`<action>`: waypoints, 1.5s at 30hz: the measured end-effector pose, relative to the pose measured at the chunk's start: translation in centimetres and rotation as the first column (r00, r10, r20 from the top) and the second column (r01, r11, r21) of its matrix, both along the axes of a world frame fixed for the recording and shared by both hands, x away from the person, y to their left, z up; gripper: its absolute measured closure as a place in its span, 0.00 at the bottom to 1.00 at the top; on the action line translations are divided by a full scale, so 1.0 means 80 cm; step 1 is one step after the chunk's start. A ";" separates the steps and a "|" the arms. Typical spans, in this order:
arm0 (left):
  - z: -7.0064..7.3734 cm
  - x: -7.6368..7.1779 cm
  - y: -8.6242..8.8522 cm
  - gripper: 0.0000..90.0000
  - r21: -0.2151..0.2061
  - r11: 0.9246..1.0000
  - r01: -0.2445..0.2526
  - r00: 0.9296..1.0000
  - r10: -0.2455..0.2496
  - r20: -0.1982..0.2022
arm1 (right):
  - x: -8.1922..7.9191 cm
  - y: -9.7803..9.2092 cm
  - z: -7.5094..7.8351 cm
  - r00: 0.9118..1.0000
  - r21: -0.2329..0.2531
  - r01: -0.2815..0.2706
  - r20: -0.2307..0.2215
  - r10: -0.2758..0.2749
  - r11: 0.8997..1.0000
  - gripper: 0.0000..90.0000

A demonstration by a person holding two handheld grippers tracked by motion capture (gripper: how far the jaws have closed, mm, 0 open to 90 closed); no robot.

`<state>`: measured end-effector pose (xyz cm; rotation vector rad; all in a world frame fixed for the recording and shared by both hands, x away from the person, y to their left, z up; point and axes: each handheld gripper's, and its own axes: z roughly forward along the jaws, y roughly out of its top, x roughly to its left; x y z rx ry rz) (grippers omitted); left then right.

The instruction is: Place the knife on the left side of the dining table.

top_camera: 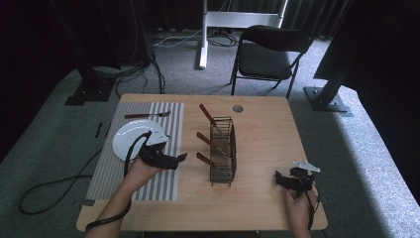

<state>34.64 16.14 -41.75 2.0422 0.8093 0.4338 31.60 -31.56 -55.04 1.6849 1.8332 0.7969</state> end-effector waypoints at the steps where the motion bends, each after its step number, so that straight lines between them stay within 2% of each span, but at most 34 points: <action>1: 0.002 0.002 -0.002 0.07 0.006 1.000 0.006 1.000 -0.006 0.003 | 0.000 0.000 0.000 1.000 0.000 0.000 0.000 0.000 1.000 0.13; 7: 0.011 0.012 -0.012 0.07 0.001 0.999 0.032 0.999 -0.032 0.004 | 0.000 0.000 0.000 1.000 0.000 0.000 0.001 0.000 1.000 0.13; 10: 0.017 0.023 -0.021 0.07 -0.016 0.999 0.039 0.999 -0.039 0.001 | 0.000 0.000 0.000 1.000 -0.001 -0.001 0.002 0.001 1.000 0.13; 17: 0.024 0.033 -0.035 0.07 -0.065 0.996 0.059 0.998 -0.059 -0.005 | 0.000 0.000 0.000 1.000 -0.001 0.000 0.001 0.000 1.000 0.13; 22: 0.025 0.039 -0.049 0.07 -0.034 0.997 0.063 0.998 -0.064 -0.003 | 0.000 0.000 0.000 1.000 -0.001 0.000 0.001 0.000 1.000 0.13; 28: 0.022 0.048 -0.061 0.07 -0.037 0.998 0.059 0.997 -0.061 -0.036 | 0.000 0.000 0.000 1.000 0.000 0.000 0.000 0.000 1.000 0.13; 29: 0.019 0.053 -0.064 0.08 -0.037 0.998 0.053 0.997 -0.055 -0.059 | 0.000 0.000 0.000 1.000 0.000 0.000 0.000 0.000 1.000 0.13; 31: 0.017 0.056 -0.065 0.16 -0.051 0.998 0.045 0.997 -0.048 -0.067 | 0.000 0.000 0.000 1.000 0.000 0.000 0.000 0.000 1.000 0.13; 33: 0.015 0.056 -0.067 0.17 -0.038 0.999 0.038 0.997 -0.040 -0.060 | 0.000 0.000 0.000 1.000 0.000 0.000 0.000 0.000 1.000 0.13; 35: 0.014 0.056 -0.068 0.27 -0.037 0.999 0.038 0.997 -0.040 -0.066 | 0.000 0.000 0.000 1.000 0.000 0.000 0.000 0.000 1.000 0.13; 36: 0.012 0.057 -0.069 0.27 -0.039 0.999 0.038 0.996 -0.041 -0.075 | 0.000 0.000 0.000 1.000 0.000 0.000 0.000 0.000 1.000 0.13; 40: 0.008 0.059 -0.070 0.45 -0.068 0.997 0.042 0.992 -0.050 -0.112 | 0.000 0.000 0.000 1.000 0.000 0.000 0.000 0.000 1.000 0.13; 42: 0.006 0.060 -0.071 0.50 -0.091 0.995 0.048 0.989 -0.059 -0.134 | 0.000 0.000 0.000 1.000 0.000 0.000 0.000 0.000 1.000 0.13; 44: 0.007 0.060 -0.071 0.55 -0.109 0.993 0.055 0.988 -0.070 -0.139 | 0.000 0.000 0.000 1.000 0.000 0.000 0.000 0.000 1.000 0.13; 45: 0.007 0.061 -0.071 0.56 -0.132 0.989 0.061 0.986 -0.081 -0.147 | 0.000 0.000 0.000 1.000 0.000 0.000 0.000 0.000 1.000 0.13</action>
